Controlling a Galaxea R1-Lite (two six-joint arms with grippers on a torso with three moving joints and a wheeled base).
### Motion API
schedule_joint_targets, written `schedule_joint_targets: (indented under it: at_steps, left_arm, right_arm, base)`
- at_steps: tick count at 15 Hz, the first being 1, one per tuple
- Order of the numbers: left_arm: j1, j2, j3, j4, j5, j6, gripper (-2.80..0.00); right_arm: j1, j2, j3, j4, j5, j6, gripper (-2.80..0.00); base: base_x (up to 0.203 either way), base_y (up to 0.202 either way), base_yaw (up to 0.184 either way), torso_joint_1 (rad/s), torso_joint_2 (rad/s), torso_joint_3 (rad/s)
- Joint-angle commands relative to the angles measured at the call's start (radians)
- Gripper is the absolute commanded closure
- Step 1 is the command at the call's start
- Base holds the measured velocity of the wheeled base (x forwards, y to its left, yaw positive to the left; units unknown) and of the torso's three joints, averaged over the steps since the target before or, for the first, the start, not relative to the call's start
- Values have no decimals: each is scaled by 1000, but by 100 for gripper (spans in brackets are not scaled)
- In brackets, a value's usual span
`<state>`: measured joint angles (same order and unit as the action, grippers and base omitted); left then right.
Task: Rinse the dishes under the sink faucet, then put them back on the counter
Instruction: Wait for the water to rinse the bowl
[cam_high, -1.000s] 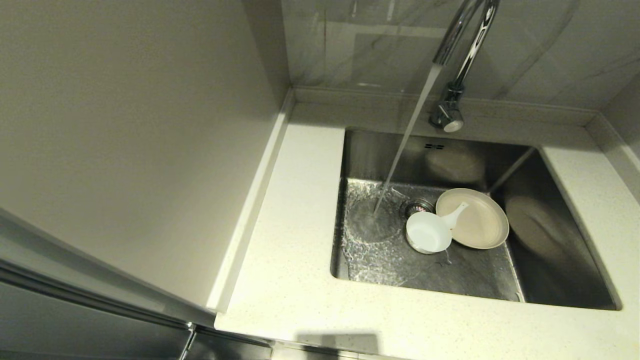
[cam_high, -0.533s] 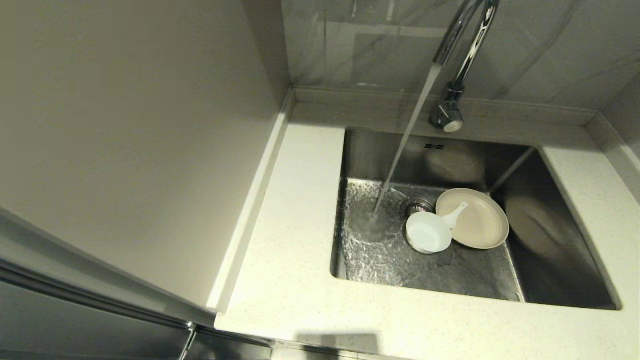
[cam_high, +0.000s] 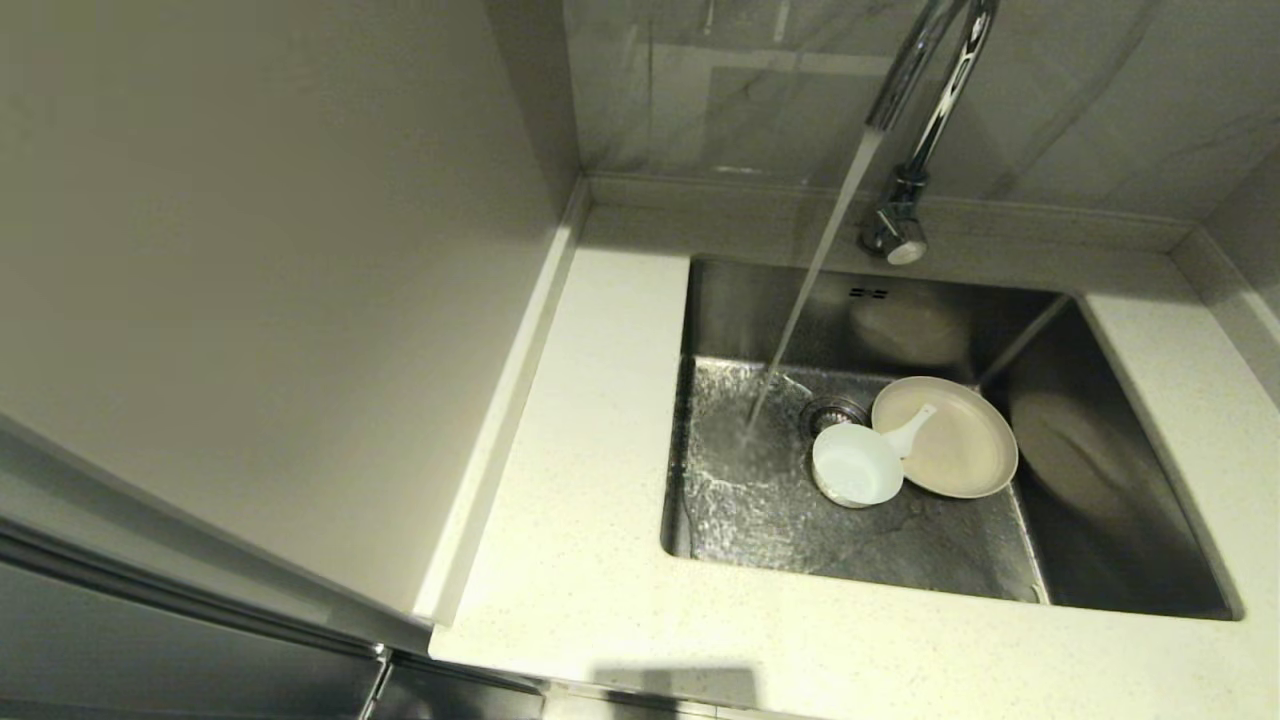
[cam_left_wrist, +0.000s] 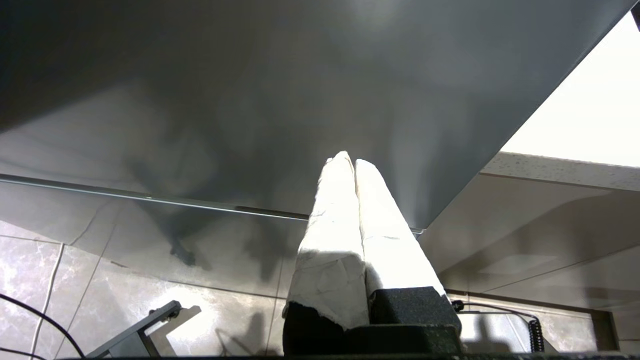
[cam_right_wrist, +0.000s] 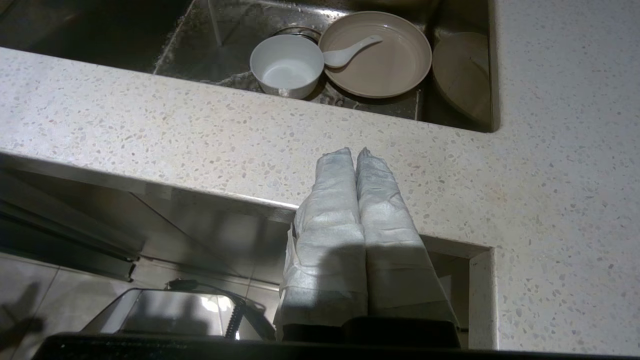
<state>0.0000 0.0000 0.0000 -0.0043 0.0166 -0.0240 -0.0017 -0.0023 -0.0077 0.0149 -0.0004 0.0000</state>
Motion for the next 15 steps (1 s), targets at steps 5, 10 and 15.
schedule_joint_targets:
  at_steps: [5, 10, 15]
  left_arm:
    - [0, -3, 0, 0, 0, -1, 0]
    - [0, -3, 0, 0, 0, -1, 0]
    - [0, -3, 0, 0, 0, -1, 0]
  right_arm:
    - [0, 4, 0, 0, 0, 0, 0]
    - [0, 4, 0, 0, 0, 0, 0]
    - [0, 4, 0, 0, 0, 0, 0]
  base:
    - [0, 0, 0, 0, 0, 0]
    - [0, 0, 0, 0, 0, 0]
    - [0, 0, 0, 0, 0, 0]
